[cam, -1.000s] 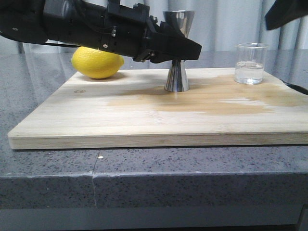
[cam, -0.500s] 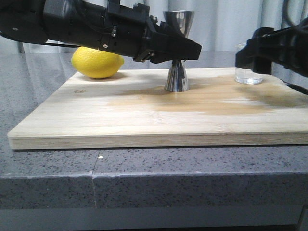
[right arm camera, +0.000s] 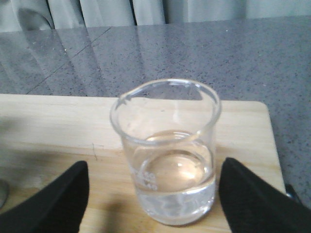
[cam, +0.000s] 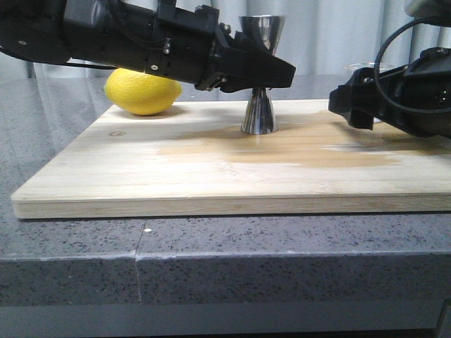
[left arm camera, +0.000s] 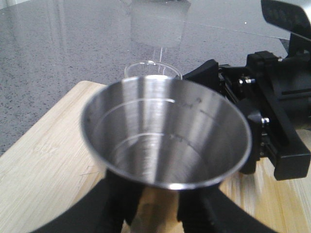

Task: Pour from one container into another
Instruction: 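Reach the right gripper to the glass beaker and grasp it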

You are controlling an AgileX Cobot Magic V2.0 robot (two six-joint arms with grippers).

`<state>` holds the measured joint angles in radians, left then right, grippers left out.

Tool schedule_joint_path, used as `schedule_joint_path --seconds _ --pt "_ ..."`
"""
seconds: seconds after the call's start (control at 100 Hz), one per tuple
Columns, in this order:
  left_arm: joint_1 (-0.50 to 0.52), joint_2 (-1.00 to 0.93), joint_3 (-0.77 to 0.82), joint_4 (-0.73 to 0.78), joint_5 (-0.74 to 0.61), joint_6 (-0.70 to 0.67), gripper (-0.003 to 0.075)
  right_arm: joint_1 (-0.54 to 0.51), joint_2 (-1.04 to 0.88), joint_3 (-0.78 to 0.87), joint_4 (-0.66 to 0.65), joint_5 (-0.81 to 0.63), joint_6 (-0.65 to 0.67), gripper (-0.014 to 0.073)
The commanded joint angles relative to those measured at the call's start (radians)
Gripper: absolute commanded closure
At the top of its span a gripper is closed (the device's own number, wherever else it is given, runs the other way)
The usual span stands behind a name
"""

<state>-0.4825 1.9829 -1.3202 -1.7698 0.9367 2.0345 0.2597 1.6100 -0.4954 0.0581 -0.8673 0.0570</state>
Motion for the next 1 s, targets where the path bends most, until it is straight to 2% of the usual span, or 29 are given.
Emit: schedule_joint_path --seconds 0.0,0.07,0.19,0.99 --pt "-0.007 -0.051 -0.030 -0.071 0.054 0.002 0.0500 -0.002 -0.023 -0.024 -0.011 -0.103 -0.001 0.0188" --pt "-0.007 -0.051 -0.030 -0.071 0.054 0.002 0.0500 -0.002 -0.021 -0.024 -0.011 -0.104 -0.001 0.0237" --pt "-0.007 -0.051 -0.030 -0.071 0.054 0.002 0.0500 -0.002 -0.021 -0.024 -0.011 -0.110 -0.001 0.0274" --pt "-0.007 -0.051 -0.030 -0.071 0.054 0.002 0.0500 -0.002 -0.044 -0.025 -0.011 -0.117 -0.001 0.0274"
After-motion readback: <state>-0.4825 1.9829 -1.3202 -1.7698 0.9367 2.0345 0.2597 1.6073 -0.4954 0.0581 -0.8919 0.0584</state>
